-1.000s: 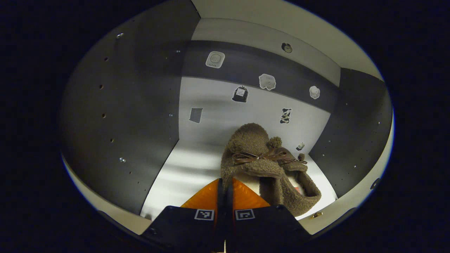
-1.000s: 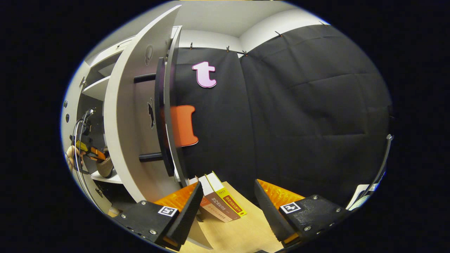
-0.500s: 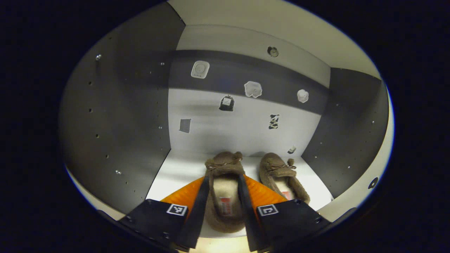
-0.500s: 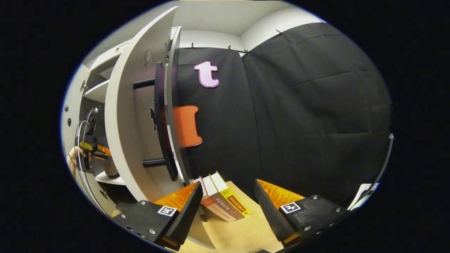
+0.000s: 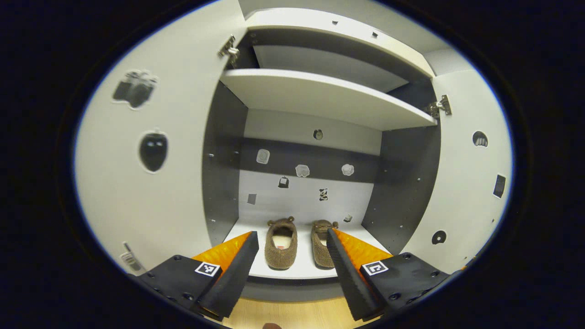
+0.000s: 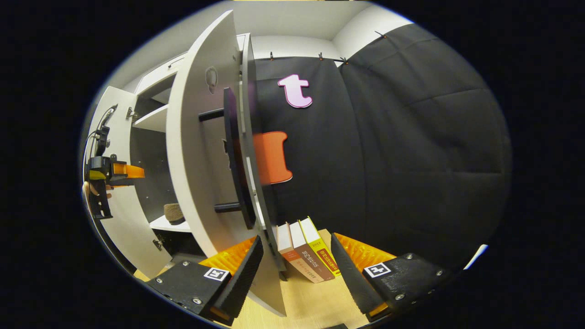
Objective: Grab one shoe with the right hand and put it into the shoe cabinet, grab the other shoe with the left hand and put it into the shoe cabinet; then close the right door with the right hand and the left door with the left hand.
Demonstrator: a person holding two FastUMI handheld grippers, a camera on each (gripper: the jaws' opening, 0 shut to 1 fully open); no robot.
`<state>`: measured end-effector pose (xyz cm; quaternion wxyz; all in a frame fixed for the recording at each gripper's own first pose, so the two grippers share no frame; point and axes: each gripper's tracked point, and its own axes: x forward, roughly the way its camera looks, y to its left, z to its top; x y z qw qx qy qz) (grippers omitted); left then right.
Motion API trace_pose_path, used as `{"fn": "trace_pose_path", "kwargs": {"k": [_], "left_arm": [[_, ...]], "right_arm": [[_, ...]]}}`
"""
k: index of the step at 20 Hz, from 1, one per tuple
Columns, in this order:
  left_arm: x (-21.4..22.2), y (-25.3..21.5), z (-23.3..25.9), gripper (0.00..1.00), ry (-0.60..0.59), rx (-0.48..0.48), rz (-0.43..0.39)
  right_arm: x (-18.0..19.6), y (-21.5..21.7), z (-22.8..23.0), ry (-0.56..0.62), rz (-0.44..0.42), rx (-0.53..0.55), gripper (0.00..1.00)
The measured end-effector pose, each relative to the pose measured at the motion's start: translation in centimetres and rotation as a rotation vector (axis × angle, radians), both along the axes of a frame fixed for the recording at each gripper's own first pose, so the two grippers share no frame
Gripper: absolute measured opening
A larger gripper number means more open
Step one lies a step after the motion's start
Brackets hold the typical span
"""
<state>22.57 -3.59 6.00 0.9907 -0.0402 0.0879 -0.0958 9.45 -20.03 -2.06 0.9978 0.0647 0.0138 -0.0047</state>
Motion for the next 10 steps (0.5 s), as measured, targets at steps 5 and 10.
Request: {"fn": "trace_pose_path", "kwargs": {"k": [5, 10], "left_arm": [[-9.1, 4.0, 3.0, 0.94, -0.078, -0.025, 0.08], [-16.4, 10.0, 3.9, 0.94, -0.111, -0.009, 0.168]], "right_arm": [[-1.0, 1.0, -0.8, -0.005, 0.089, -0.03, 0.92], [-0.8, 1.7, -1.1, -0.01, 0.142, -0.029, 0.92]]}}
